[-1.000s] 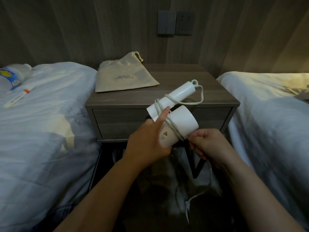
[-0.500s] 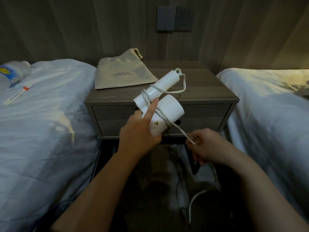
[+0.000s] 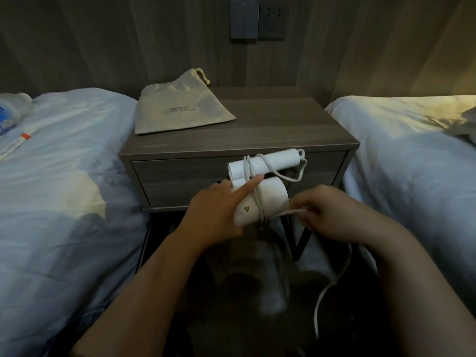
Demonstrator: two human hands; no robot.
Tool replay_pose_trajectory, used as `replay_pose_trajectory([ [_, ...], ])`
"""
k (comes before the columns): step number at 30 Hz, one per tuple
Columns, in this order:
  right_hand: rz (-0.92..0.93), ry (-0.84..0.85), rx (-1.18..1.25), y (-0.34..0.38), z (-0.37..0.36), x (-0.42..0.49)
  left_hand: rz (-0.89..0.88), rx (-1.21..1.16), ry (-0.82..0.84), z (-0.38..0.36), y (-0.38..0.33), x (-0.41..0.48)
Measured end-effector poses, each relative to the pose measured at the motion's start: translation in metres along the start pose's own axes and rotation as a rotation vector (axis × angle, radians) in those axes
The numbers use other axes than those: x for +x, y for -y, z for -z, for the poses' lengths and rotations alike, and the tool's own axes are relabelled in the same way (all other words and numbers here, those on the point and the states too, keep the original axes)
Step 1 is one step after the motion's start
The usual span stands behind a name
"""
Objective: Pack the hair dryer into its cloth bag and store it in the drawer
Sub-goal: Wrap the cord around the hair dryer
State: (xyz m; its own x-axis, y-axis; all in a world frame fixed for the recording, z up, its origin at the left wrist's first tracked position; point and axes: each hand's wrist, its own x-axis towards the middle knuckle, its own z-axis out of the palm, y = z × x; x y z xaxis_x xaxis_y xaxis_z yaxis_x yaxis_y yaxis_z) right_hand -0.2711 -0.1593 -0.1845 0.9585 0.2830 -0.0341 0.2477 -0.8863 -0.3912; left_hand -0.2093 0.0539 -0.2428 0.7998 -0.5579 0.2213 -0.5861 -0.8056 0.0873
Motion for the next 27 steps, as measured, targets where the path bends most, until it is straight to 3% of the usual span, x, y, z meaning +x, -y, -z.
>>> replay_pose_trajectory([
  [4, -0.008, -0.313, 0.043, 0.0, -0.009, 0.005, -0.1, -0.016, 0.055, -0.009, 0.0, 0.0],
  [7, -0.114, -0.442, -0.021, 0.0, -0.01, 0.006, -0.159, -0.026, 0.063, -0.015, 0.002, 0.0],
  [12, -0.25, -0.375, 0.124, -0.003, -0.005, 0.008, -0.239, -0.046, 0.073, -0.019, -0.002, 0.001],
  [15, -0.159, -0.287, 0.369, -0.011, 0.001, 0.004, -0.269, -0.024, 0.073, -0.019, -0.004, -0.001],
  [18, -0.044, -0.195, 0.446, -0.02, 0.008, -0.002, -0.29, -0.007, 0.07, -0.017, -0.008, -0.002],
  [27, -0.238, -0.506, 0.266, -0.031, -0.003, 0.009, -0.35, 0.002, 0.049, -0.017, -0.02, -0.006],
])
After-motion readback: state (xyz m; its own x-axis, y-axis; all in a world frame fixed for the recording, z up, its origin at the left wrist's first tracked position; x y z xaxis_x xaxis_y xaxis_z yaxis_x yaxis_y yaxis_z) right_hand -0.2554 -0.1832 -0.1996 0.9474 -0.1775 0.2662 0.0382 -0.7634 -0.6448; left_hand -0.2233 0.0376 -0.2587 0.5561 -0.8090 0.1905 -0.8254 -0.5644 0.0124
